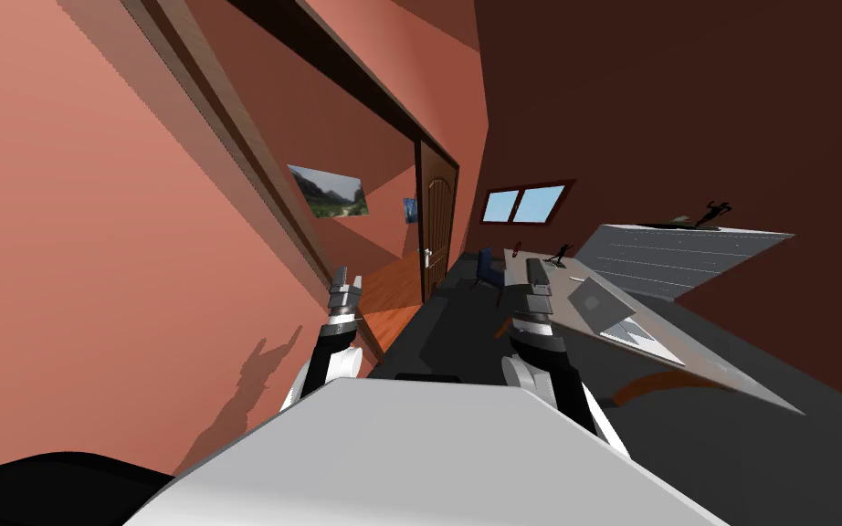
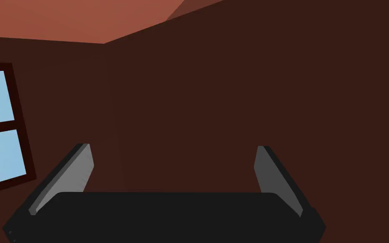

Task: Push the door open

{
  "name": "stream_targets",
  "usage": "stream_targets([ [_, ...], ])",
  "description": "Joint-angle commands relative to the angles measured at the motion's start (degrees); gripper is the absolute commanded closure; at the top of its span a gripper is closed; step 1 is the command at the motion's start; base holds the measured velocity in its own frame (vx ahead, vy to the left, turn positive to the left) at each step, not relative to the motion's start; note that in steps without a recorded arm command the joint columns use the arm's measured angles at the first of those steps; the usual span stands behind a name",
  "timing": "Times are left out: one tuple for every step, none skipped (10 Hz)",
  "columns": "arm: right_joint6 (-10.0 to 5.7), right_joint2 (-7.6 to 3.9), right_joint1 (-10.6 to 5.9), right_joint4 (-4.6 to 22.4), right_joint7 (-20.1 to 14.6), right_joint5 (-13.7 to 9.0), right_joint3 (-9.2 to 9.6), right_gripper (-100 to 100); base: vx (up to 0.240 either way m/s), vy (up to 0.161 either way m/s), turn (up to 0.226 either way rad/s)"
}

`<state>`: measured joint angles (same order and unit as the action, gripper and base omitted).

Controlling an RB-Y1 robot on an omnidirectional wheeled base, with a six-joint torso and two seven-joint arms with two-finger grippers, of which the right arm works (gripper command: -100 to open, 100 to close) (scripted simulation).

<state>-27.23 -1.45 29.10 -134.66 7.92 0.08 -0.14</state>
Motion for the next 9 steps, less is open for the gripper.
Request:
stream_targets([
  [0.19,-0.50,-0.82,1.4,-0.5,-0.1,0.76,-100,0.121,-0.025,0.071],
  [0.30,-0.78,-1.30,2.3,-0.8,-0.1,1.20,-100,0.187,-0.075,0.083],
  [0.41,-1.06,-1.78,3.1,-1.1,-0.1,1.65,-100,0.196,-0.051,0.058],
  [0.56,-1.42,-2.46,4.3,-1.6,-0.2,2.28,-100,0.193,-0.053,0.075],
  [0.72,-1.79,-3.15,5.5,-2.0,-0.2,2.92,-100,0.189,-0.079,0.080],
  [0.89,-2.18,-3.91,6.8,-2.5,-0.3,3.63,-100,0.183,-0.071,0.102],
  [1.09,-2.60,-4.78,8.3,-3.1,-0.4,4.43,-100,0.199,-0.065,0.111],
  [1.29,-3.03,-5.65,9.8,-3.6,-0.4,5.24,-100,0.189,-0.101,0.098],
  [1.40,-3.26,-6.14,10.7,-3.9,-0.5,5.69,-100,0.155,-0.118,0.075],
])
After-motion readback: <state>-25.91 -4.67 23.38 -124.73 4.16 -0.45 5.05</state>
